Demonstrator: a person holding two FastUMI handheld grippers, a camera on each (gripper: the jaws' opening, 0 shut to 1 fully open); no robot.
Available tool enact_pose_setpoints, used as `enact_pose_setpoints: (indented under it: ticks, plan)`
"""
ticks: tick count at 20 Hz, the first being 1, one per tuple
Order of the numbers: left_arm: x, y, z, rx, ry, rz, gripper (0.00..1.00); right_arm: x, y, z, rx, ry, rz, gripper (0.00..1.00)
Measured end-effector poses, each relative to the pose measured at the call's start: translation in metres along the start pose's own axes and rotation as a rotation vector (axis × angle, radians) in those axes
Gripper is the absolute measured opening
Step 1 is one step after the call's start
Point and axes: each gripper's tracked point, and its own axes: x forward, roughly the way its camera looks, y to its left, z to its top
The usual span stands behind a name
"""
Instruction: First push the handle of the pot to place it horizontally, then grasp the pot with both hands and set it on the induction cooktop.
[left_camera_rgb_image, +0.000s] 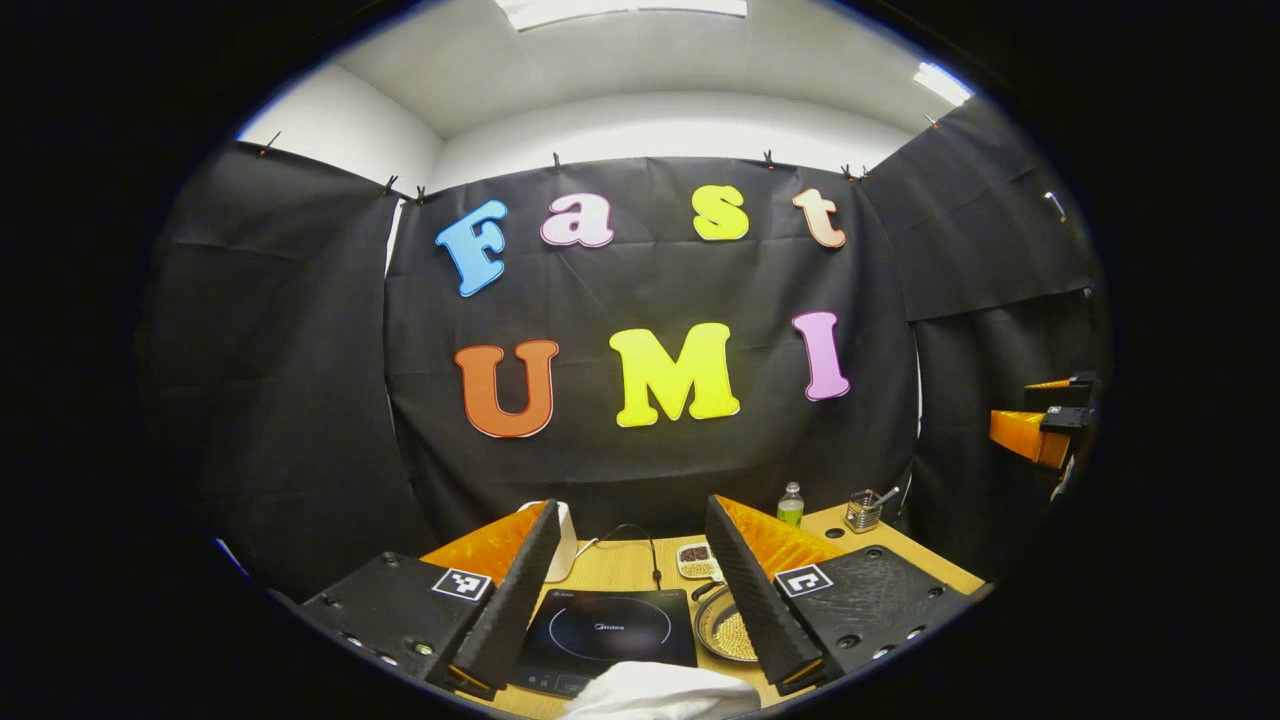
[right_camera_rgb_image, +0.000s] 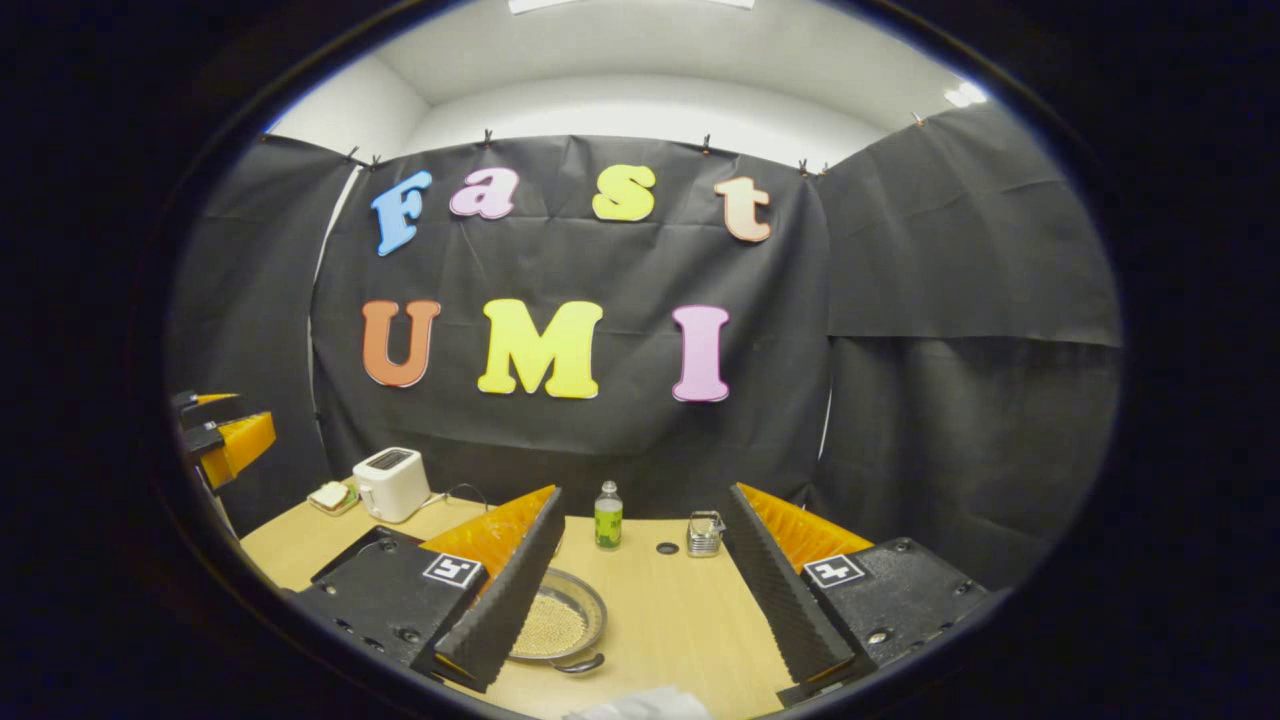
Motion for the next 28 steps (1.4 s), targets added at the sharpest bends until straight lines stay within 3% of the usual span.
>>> enact_pose_setpoints:
  ticks: [8,14,21,22,23,24,25,26,27,28]
  plan:
    - [0.001,0.004,0.000,-0.013,-0.018,0.002,0.88,0.001,0.008,-0.003,-0.011,0.004,-0.005,1.00]
    - [-0.001,0.007,-0.008,-0.004,-0.023,-0.008,0.96,0.003,0.021,-0.022,-0.005,0.020,0.004,1.00]
    - [-0.008,0.011,-0.027,-0.013,-0.002,-0.001,0.96,0.008,0.065,-0.096,-0.038,0.142,0.145,0.96]
    - [-0.010,0.012,-0.029,-0.014,0.002,0.003,0.96,0.009,0.072,-0.113,-0.046,0.172,0.172,0.84]
    - [-0.010,0.010,-0.032,-0.013,0.004,0.003,0.96,0.009,0.081,-0.127,-0.051,0.203,0.205,0.80]
    - [-0.011,0.009,-0.035,-0.006,0.010,0.004,0.96,0.009,0.092,-0.143,-0.058,0.236,0.241,0.63]
    - [-0.011,0.010,-0.038,0.006,0.012,0.009,0.96,0.008,0.100,-0.160,-0.063,0.267,0.263,0.56]
    - [-0.012,0.011,-0.039,0.015,0.017,0.012,0.96,0.007,0.108,-0.173,-0.065,0.292,0.295,0.39]
    - [-0.013,0.011,-0.041,0.020,0.019,0.015,0.96,0.009,0.113,-0.189,-0.063,0.325,0.303,0.34]
    - [-0.013,0.012,-0.043,0.021,0.024,0.018,0.96,0.008,0.120,-0.207,-0.048,0.365,0.333,0.17]
